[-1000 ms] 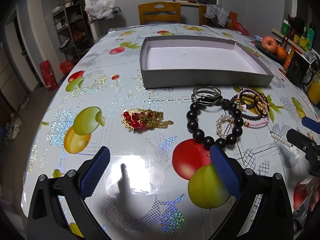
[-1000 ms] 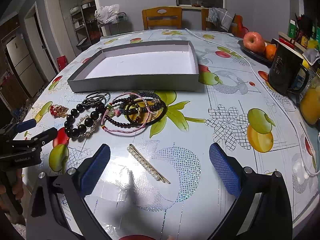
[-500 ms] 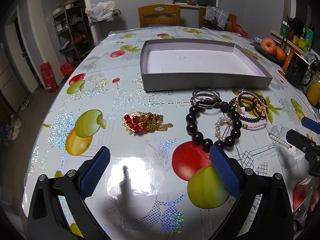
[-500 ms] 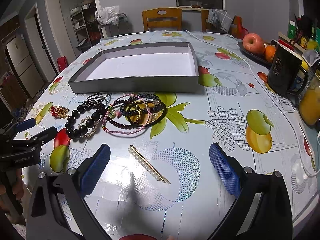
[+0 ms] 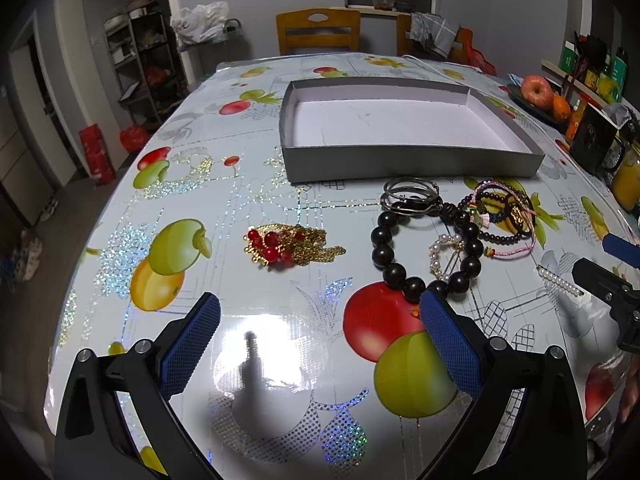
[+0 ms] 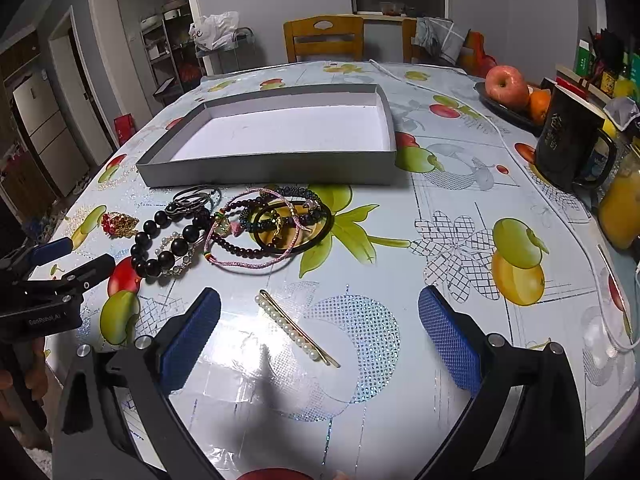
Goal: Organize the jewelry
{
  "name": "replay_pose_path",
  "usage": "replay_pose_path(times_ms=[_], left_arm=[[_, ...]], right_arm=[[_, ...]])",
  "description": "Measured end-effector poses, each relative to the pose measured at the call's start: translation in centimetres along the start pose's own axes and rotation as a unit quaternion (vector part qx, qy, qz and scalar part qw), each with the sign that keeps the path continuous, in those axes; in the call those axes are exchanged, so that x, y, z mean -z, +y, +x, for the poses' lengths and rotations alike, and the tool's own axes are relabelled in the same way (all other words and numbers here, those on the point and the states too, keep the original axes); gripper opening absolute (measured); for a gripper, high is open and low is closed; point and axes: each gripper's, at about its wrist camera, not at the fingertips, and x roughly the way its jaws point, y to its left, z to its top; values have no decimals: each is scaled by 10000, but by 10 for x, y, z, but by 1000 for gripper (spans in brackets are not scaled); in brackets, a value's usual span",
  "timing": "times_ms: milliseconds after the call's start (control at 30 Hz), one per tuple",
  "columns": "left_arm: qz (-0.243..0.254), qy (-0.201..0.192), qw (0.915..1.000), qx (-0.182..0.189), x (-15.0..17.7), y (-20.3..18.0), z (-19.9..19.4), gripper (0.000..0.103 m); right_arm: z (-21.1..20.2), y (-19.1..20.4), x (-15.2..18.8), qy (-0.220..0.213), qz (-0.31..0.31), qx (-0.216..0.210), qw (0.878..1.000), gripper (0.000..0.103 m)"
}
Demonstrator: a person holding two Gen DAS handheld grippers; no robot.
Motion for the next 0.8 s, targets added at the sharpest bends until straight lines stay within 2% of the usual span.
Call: replay_pose_path(times_ms=[200, 400, 600, 667, 800], left_arm=[[-16, 21, 10000, 10, 1, 1, 1, 99], [-24, 40, 10000, 43, 2, 2, 4, 99], [62, -69, 10000, 28, 5, 3, 5, 99], [156, -155, 9997, -70, 6, 1, 2, 99], [541, -503, 9956, -571, 7, -4, -4, 98]], right_arm=[[0, 0, 0, -42, -54, 67, 10000, 98], [-3, 3, 3, -345, -195, 161, 9991, 98], [-3, 5, 5, -500, -378, -226, 9978, 98], [-4, 5, 6, -494, -415, -270, 9975, 98], [-3, 3, 7, -380, -534, -427, 9969, 98]])
